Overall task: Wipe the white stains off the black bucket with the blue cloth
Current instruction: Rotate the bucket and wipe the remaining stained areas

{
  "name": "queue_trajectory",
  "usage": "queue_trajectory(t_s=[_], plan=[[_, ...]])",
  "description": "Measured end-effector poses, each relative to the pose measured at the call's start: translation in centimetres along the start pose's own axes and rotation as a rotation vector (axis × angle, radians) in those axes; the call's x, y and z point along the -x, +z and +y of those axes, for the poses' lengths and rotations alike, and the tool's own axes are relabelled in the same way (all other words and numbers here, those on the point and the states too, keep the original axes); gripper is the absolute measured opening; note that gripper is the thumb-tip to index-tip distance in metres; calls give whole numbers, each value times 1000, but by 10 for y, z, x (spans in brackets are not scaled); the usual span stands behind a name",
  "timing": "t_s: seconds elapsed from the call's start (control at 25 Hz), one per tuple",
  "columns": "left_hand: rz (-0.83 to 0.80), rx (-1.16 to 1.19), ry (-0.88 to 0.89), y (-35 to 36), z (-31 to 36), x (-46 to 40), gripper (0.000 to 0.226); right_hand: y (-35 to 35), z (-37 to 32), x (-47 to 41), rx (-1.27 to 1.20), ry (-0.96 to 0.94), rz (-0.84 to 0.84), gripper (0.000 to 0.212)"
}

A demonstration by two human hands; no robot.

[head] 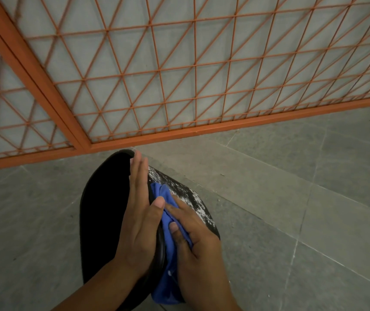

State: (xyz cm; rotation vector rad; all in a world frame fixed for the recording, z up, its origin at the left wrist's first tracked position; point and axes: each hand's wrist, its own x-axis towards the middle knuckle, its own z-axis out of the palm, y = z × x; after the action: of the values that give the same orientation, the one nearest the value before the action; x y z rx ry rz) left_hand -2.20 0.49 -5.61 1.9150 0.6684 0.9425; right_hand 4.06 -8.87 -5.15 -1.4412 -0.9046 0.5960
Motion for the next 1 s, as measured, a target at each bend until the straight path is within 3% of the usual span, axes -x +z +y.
queue_trajectory(t_s=[0.24, 0.44, 0.52, 0.64, 0.76, 0.88, 1.0], plan=[[-60, -183, 128, -15, -5, -1, 70, -5, 19, 3, 27, -8, 27, 34], [-7, -221, 171, -14, -3, 1, 70, 1, 16, 17, 55, -4, 65, 55], [15, -176, 149, -12, -4, 1, 64, 4, 3, 10, -4, -76, 24, 50], [9, -204, 127, -9, -6, -7, 57, -4, 15, -9, -23, -2, 24, 34], [-36, -243, 188, -5, -3, -5, 57, -8, 15, 2, -9, 27, 83, 37], [-44, -164, 172, -6, -1, -3, 54, -3, -2, 6, -97, -37, 19, 47], [-27, -139, 130, -13, -4, -6, 55, -7, 14, -15, 12, -38, -51, 34]])
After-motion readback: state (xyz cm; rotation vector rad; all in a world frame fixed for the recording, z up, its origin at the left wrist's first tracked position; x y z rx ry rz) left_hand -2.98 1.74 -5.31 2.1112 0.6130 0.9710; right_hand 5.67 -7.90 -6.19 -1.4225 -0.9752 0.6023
